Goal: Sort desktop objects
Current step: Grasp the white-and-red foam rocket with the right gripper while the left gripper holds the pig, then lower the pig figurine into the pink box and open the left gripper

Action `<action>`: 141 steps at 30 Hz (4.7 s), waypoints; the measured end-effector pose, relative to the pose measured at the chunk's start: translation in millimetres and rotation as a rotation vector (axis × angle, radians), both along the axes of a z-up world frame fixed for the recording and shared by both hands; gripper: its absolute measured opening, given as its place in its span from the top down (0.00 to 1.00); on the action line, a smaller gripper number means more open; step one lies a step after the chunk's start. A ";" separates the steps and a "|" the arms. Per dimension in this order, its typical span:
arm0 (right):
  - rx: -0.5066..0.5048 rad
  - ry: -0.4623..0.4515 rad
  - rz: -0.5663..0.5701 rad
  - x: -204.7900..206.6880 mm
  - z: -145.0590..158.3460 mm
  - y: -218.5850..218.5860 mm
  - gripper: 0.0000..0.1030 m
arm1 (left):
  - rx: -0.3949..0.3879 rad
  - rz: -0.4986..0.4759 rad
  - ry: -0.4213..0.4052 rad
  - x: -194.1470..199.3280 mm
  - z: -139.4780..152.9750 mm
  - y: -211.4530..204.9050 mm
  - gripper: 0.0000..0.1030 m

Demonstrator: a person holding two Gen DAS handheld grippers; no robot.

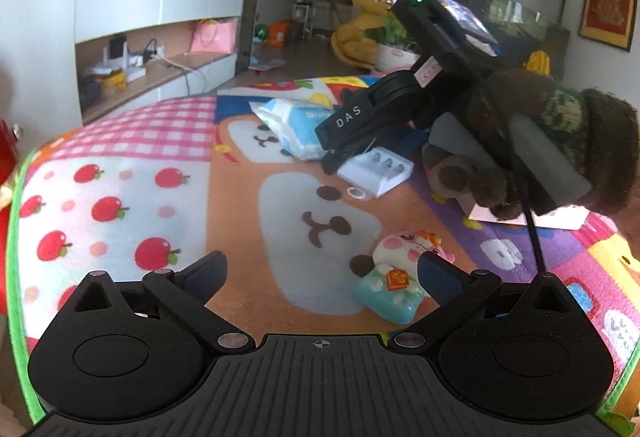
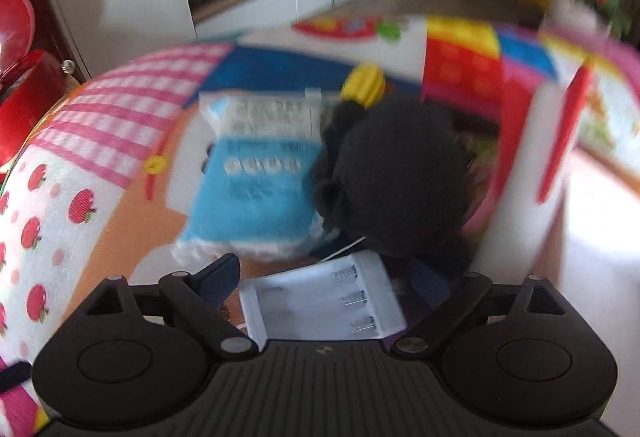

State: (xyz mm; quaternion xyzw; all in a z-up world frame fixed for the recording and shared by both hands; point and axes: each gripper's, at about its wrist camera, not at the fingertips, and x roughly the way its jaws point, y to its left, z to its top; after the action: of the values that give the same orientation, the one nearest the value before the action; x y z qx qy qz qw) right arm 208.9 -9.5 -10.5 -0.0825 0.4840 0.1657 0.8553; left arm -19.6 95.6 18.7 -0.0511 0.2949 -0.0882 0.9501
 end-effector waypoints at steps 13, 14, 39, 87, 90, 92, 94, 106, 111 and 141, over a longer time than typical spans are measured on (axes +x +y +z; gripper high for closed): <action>0.124 -0.038 0.183 -84.0 44.6 -21.3 0.08 | -0.016 -0.075 0.015 -7.0 -2.6 -9.5 0.00; 0.125 -0.098 0.154 -83.3 56.2 -29.3 0.07 | -0.018 -0.078 0.015 -7.2 -2.3 -11.4 0.00; 0.402 0.035 -0.013 -12.4 82.4 -54.4 0.54 | -0.102 -0.083 0.008 -2.4 -0.9 -9.1 0.00; 0.161 -0.186 0.026 -305.6 20.7 -168.0 0.65 | 0.053 -0.155 0.100 -21.1 -4.5 -79.2 0.00; 0.199 -0.191 -0.005 -300.4 18.7 -173.6 0.56 | -0.008 -0.284 0.098 -34.4 -1.1 -81.5 0.00; 0.217 -0.182 -0.020 -294.9 16.2 -175.8 0.54 | 0.001 -0.295 0.083 -40.8 0.4 -84.1 0.00; 0.222 -0.183 -0.030 -291.9 13.6 -177.9 0.51 | 0.055 -0.246 0.043 -43.5 1.5 -84.6 0.00; 0.191 -0.239 0.024 -269.6 14.2 -151.9 0.44 | 0.259 -0.240 0.016 -12.7 -10.8 -97.1 0.34; 0.150 -0.237 0.056 -259.4 12.7 -137.5 0.66 | 0.237 -0.226 0.019 -13.9 -9.6 -94.0 0.47; 0.464 -0.467 -0.423 -156.3 143.8 -270.7 0.59 | 0.008 -0.278 -0.168 124.3 107.9 -179.1 0.15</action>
State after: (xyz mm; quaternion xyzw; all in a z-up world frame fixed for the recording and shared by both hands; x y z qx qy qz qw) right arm 52.6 -280.2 133.3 0.1792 0.2323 0.0675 0.9536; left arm 104.8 -83.5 126.6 0.0017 0.2191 -0.2214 0.9502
